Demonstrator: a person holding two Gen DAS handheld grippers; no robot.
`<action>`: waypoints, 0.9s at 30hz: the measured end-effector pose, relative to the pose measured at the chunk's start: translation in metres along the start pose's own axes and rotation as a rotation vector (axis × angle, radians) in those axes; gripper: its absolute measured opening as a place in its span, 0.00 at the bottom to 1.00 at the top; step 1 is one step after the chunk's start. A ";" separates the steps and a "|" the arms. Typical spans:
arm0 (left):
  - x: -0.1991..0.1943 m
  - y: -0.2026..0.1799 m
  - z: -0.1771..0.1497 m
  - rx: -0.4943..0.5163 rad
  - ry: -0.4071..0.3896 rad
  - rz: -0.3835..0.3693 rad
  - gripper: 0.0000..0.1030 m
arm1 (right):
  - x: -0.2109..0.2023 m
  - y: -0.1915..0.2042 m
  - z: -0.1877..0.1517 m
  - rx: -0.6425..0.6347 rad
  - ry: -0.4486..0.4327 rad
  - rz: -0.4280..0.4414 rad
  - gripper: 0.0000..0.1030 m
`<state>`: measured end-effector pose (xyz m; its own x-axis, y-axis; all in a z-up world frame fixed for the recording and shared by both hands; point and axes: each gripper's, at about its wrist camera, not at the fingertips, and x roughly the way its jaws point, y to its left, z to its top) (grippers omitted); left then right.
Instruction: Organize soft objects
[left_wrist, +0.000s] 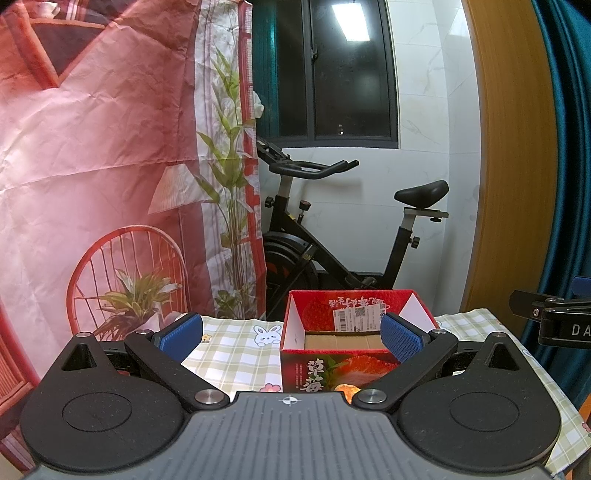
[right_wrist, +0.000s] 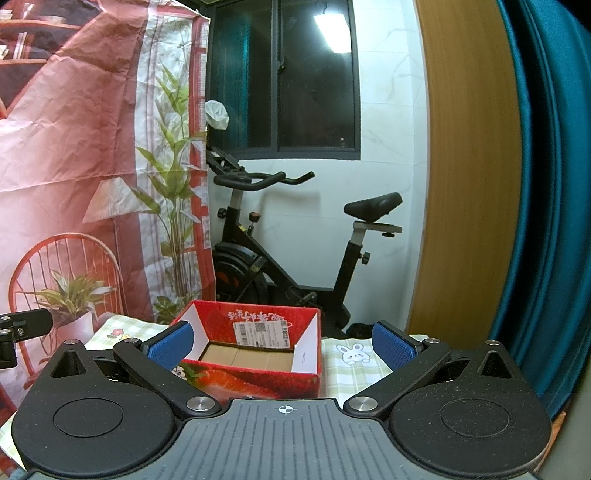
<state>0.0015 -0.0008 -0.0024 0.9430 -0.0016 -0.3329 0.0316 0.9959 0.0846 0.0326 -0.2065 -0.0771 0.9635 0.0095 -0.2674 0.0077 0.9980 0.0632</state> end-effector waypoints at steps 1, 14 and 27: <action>0.000 0.000 0.000 -0.001 0.000 0.000 1.00 | 0.000 0.000 0.000 0.000 0.000 0.000 1.00; 0.000 -0.003 -0.008 -0.006 0.010 -0.005 1.00 | 0.000 0.000 0.000 0.000 0.001 -0.001 1.00; 0.018 0.007 -0.022 -0.030 0.043 -0.022 1.00 | 0.018 -0.018 -0.038 0.078 -0.067 0.121 1.00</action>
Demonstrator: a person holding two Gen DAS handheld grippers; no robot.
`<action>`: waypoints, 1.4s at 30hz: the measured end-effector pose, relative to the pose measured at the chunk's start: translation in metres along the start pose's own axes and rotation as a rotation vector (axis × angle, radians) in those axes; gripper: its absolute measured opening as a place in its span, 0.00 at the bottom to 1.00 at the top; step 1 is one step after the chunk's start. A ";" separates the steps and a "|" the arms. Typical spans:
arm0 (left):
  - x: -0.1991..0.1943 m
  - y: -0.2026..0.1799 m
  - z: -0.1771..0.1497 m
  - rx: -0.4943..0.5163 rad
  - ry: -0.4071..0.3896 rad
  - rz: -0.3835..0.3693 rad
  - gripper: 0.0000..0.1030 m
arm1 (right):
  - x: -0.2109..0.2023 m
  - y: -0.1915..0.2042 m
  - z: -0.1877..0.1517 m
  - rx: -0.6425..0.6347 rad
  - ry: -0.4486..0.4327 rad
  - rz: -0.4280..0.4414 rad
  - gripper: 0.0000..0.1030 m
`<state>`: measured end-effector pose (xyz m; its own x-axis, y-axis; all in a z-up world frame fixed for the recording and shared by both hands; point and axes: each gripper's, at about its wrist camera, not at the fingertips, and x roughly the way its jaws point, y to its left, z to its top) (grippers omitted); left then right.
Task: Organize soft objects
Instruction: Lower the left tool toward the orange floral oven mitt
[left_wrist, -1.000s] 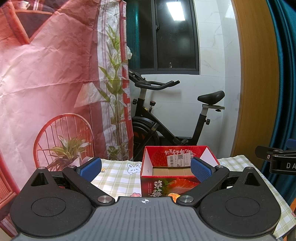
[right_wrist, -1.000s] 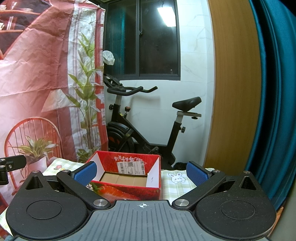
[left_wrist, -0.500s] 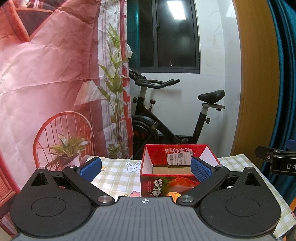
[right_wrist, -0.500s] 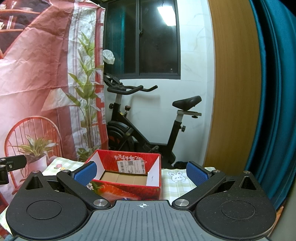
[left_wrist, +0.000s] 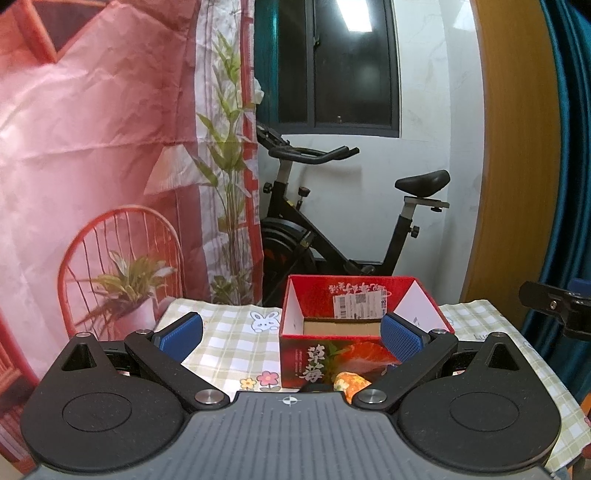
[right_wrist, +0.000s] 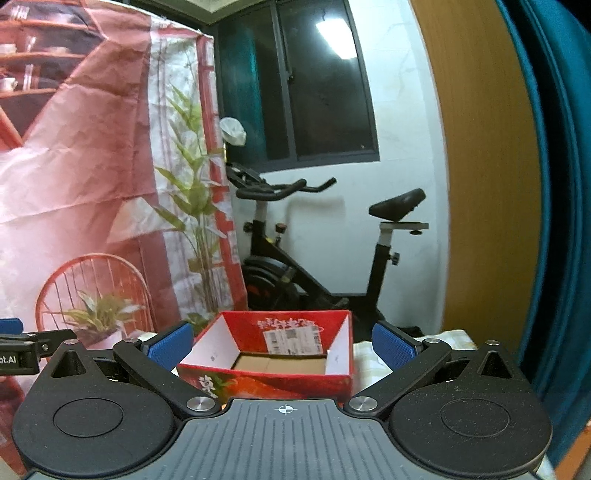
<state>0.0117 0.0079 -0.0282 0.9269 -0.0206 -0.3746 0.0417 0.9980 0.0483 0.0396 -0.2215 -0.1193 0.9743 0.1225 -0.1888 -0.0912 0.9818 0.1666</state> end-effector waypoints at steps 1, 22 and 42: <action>0.004 0.002 -0.002 -0.008 0.009 -0.002 1.00 | 0.001 -0.003 -0.004 0.000 -0.006 -0.004 1.00; 0.078 0.021 -0.067 -0.064 0.207 -0.092 1.00 | 0.064 -0.001 -0.106 -0.045 0.240 0.017 1.00; 0.100 0.019 -0.092 -0.100 0.261 -0.130 0.93 | 0.082 -0.006 -0.125 -0.007 0.356 0.087 1.00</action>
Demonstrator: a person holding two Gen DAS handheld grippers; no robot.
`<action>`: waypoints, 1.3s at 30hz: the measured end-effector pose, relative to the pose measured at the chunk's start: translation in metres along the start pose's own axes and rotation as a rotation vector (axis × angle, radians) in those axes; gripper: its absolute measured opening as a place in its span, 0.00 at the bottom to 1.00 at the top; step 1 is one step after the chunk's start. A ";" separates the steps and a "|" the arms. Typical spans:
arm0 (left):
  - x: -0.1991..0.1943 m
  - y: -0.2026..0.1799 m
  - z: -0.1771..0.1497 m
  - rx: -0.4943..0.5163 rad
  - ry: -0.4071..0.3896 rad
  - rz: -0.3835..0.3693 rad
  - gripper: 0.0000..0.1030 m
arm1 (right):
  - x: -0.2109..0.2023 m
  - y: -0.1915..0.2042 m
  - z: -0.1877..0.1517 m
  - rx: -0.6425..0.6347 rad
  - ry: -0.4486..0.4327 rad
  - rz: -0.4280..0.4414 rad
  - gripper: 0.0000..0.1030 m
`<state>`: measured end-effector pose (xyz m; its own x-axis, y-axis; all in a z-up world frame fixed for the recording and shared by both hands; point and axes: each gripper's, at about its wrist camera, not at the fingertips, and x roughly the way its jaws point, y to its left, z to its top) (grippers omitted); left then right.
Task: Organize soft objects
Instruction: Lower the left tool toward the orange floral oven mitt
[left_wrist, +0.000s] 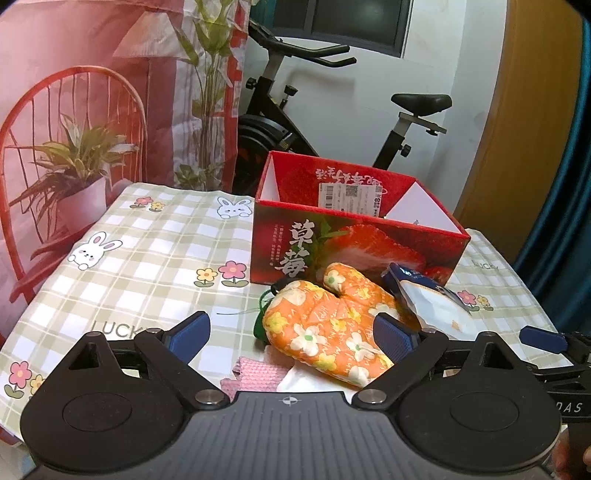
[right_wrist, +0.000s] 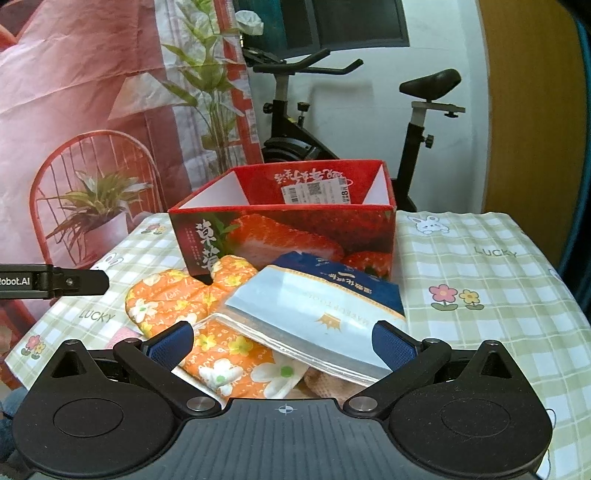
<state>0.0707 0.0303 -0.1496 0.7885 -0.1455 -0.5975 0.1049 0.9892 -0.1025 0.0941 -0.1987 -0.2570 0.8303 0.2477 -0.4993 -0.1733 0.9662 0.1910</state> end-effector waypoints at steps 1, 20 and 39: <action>0.001 -0.001 -0.001 0.000 0.001 -0.004 0.92 | 0.000 0.000 0.000 -0.001 0.003 0.004 1.00; 0.025 0.009 -0.014 -0.028 0.061 -0.059 0.75 | 0.037 0.008 -0.020 0.019 0.220 0.146 0.75; 0.042 0.016 -0.024 -0.078 0.107 -0.089 0.62 | 0.067 -0.020 -0.030 0.168 0.203 0.184 0.61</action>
<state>0.0915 0.0394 -0.1955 0.7085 -0.2380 -0.6644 0.1210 0.9684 -0.2179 0.1371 -0.1994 -0.3197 0.6674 0.4427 -0.5988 -0.2068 0.8826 0.4221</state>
